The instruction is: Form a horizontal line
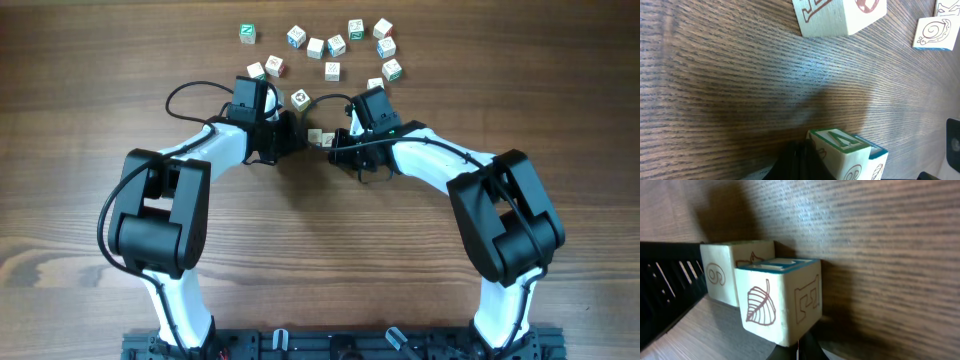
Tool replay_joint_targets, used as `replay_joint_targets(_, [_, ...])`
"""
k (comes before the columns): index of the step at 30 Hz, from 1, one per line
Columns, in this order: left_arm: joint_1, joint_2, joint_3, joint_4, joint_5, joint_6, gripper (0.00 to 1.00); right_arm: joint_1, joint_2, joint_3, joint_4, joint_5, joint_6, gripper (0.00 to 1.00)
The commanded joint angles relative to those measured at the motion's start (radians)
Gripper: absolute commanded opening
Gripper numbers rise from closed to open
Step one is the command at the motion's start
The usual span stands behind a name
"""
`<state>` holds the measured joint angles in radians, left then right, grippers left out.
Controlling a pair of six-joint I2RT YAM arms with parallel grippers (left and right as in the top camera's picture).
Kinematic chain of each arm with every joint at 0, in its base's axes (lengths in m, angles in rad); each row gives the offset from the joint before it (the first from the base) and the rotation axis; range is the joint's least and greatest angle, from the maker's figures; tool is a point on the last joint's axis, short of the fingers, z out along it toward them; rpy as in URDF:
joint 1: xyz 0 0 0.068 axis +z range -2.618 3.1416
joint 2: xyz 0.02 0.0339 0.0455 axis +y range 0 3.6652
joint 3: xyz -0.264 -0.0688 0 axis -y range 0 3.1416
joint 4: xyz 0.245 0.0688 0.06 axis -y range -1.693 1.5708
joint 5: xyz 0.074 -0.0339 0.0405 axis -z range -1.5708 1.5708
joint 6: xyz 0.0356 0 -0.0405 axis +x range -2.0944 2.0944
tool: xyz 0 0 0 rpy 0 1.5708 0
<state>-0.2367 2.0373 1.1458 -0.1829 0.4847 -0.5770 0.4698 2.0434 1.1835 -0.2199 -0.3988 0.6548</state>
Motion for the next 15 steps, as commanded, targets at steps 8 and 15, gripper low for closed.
replay_joint_targets(8, [-0.007, 0.022, -0.019, -0.027, -0.041, 0.016, 0.04, 0.008, 0.046, -0.008, 0.003, 0.091, 0.003, 0.04])
replay_joint_targets(15, [-0.007, 0.022, -0.019, -0.027, -0.041, 0.016, 0.04, 0.063, 0.046, -0.008, 0.026, 0.135, 0.003, 0.04])
